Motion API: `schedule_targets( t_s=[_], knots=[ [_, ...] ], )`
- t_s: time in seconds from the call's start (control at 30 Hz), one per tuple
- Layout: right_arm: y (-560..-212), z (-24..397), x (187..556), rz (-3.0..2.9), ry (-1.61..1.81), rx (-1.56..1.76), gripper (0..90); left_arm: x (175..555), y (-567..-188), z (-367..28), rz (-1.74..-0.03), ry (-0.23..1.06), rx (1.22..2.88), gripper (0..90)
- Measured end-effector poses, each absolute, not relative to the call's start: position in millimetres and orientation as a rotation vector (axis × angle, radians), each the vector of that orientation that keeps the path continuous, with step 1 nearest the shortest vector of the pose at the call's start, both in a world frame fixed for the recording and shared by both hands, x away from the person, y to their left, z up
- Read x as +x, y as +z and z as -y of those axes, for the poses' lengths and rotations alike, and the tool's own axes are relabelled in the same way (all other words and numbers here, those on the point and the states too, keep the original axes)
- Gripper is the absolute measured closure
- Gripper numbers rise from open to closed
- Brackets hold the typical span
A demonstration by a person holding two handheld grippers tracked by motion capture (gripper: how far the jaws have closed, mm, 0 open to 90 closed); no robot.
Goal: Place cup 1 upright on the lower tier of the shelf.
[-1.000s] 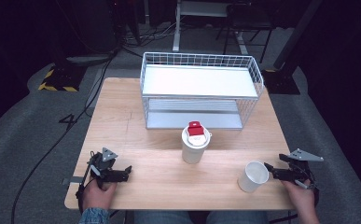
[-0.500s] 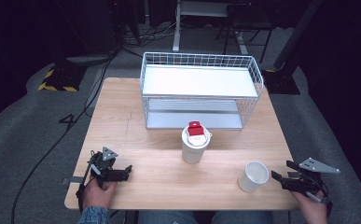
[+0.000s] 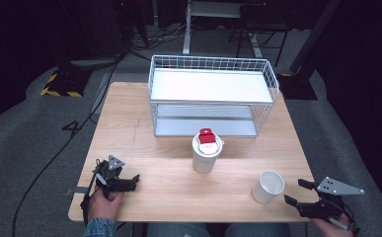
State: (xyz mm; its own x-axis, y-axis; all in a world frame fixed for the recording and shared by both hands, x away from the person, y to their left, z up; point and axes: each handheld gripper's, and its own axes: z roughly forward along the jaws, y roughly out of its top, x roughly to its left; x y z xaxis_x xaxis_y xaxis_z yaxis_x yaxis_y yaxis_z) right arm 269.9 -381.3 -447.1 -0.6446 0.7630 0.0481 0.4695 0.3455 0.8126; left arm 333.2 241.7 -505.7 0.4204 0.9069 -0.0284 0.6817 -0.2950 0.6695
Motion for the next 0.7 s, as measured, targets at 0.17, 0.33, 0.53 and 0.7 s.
schedule_targets(
  t_s=[0.17, 0.33, 0.53, 0.7],
  knots=[
    [-444, 366, 266, -2.317, 1.222, 1.037, 16.2, 333, -506, -242, -1.339, 0.481, 2.071, 2.7],
    [-446, 353, 266, -2.325, 1.251, 1.021, 15.4, 333, -506, -242, -1.343, 0.478, 2.067, 2.7],
    [-455, 341, 272, -2.344, 1.220, 1.022, 15.0, 333, -506, -242, -1.342, 0.479, 2.068, 2.7],
    [-465, 331, 278, -2.357, 1.216, 1.032, 14.9, 333, -506, -242, -1.342, 0.479, 2.068, 2.7]
  ],
)
